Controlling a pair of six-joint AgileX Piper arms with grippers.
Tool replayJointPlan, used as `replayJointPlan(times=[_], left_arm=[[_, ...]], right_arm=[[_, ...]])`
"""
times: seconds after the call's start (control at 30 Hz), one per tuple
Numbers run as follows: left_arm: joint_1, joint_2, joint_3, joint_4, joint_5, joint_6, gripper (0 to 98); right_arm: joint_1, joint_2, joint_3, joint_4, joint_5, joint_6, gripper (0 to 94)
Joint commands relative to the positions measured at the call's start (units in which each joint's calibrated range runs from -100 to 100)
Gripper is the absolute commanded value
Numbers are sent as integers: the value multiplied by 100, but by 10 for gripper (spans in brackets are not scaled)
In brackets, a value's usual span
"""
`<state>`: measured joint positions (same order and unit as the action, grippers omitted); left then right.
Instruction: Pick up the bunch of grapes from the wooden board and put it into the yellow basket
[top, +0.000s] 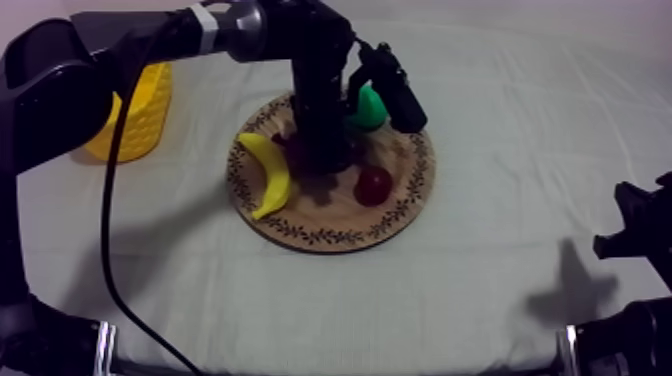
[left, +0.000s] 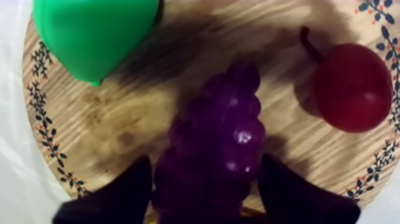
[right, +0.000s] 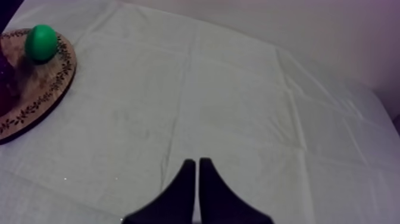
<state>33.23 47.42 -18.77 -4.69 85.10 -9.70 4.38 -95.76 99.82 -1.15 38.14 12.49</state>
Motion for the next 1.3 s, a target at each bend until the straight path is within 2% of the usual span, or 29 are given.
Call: replayJointPlan(times=[0.0,0.17,0.3,0.73,1.27], left_arm=[[2,9,-5,-7,1,16,527],[3,17,17,-22,-18,48,431],[5,19,51,-29,-63,73,396],[91,-792,358,3,-153,70,424],[78,-2457,716,43,144,65,452]], right_arm=[[-1,0,-4,0,0,-1,3],[-1,0,-4,0,0,-1,3],[-1,0,-4,0,0,-1,3],[-1,0,-4,0,0,-1,3],[-1,0,-4,0,0,-1,3]])
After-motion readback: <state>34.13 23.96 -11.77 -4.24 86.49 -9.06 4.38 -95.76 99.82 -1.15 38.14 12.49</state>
